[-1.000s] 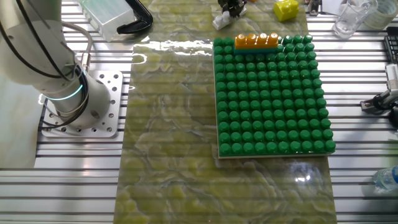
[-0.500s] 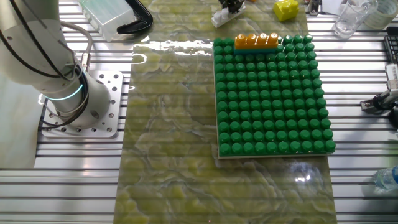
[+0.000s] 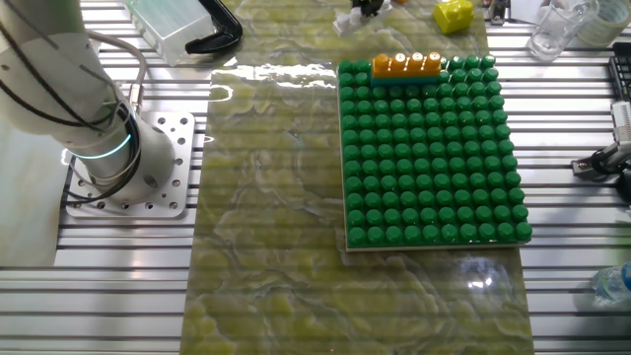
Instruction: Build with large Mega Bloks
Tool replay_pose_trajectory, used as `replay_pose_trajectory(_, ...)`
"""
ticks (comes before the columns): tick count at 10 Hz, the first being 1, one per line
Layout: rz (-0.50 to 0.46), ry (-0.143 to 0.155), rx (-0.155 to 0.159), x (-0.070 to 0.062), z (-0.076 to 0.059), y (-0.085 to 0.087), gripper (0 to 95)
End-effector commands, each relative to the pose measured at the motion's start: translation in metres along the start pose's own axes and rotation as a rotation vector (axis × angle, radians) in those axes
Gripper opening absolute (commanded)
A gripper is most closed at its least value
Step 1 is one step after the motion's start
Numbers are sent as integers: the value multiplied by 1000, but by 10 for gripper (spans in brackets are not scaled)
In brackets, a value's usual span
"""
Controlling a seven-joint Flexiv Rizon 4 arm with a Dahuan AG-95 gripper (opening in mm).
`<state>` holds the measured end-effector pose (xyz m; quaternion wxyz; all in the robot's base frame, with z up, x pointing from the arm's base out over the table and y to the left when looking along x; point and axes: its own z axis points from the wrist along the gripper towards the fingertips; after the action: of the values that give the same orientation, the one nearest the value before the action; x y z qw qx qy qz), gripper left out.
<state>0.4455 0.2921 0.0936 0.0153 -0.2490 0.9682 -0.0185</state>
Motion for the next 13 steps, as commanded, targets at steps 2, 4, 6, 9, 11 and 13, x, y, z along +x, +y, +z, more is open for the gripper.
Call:
replay_pose_trajectory(2, 205, -17, 12, 29, -63, -26, 0)
replay_pose_trajectory(4, 234, -3, 15, 30, -69, -31, 0)
replay_pose_trajectory(6, 222, 14, 4, 30, -69, -31, 0)
replay_pose_trajectory(9, 273, 26, -13, 30, -69, -31, 0)
replay_pose_trajectory(11, 311, 6, -6, 30, -69, -31, 0)
replay_pose_trajectory(13, 331, -5, 12, 30, -69, -31, 0)
